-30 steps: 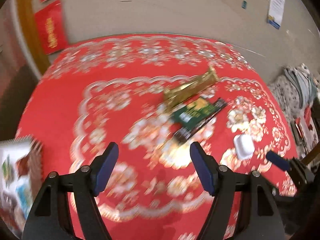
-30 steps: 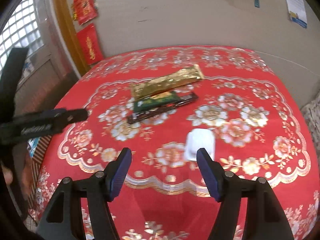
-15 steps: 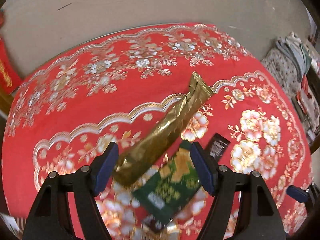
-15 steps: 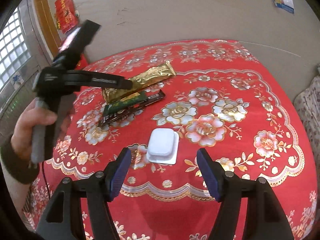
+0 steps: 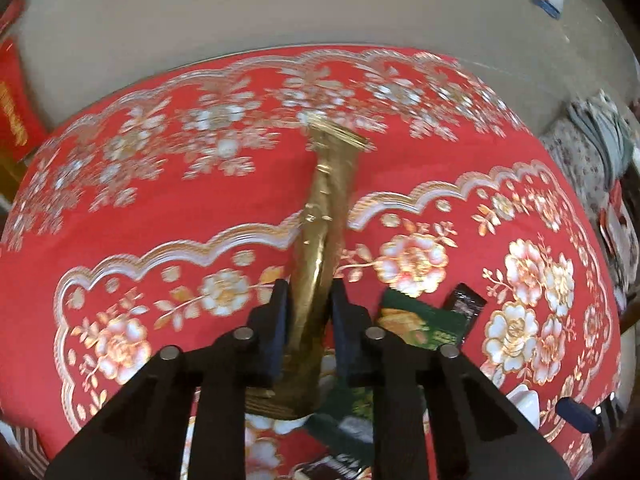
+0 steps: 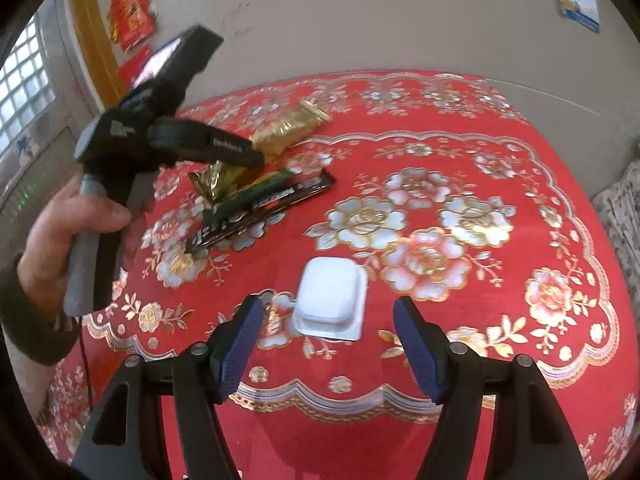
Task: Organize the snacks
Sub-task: 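Grasp the gold foil bar with left tool while right grasps white plastic box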
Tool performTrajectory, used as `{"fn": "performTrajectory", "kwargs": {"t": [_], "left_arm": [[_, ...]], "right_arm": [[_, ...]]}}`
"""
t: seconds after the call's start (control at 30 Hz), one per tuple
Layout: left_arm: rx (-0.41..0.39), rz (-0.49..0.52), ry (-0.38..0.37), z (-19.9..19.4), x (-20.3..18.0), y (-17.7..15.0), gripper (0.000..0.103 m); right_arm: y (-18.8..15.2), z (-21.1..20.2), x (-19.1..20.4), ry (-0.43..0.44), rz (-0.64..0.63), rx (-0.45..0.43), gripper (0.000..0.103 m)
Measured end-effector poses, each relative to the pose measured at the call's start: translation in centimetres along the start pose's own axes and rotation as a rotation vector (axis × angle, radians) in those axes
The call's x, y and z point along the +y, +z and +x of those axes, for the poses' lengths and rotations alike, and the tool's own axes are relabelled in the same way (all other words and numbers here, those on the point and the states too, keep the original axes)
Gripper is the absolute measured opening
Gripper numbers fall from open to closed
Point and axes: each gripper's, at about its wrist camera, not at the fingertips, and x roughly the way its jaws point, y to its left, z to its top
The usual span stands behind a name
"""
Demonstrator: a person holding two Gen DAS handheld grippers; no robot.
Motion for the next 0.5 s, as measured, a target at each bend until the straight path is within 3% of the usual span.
{"fn": "performTrajectory", "kwargs": {"t": [0.17, 0.23, 0.27, 0.3, 0.5], "left_arm": [[-0.007, -0.044, 0.000, -0.8, 1.6, -0.6, 0.017], [-0.007, -0.058, -0.008, -1.3, 1.9, -1.1, 0.017], [-0.008, -0.063, -0.011, -1.7, 2.0, -1.3, 0.017], [-0.010, -0.068, -0.014, -2.1, 2.2, -1.5, 0.017], [-0.004, -0.145, -0.011, -5.1, 3.7, -3.8, 0.017]], "right_arm": [[0.4, 0.9, 0.7, -0.035, -0.020, 0.010, 0.069], [0.6, 1.5, 0.5, -0.031, -0.008, 0.020, 0.064], [0.6, 1.8, 0.5, -0.029, -0.007, 0.027, 0.057], [0.7, 2.1, 0.5, -0.031, -0.010, 0.039, 0.037], [-0.1, 1.5, 0.3, -0.030, -0.007, 0.038, 0.037]]}}
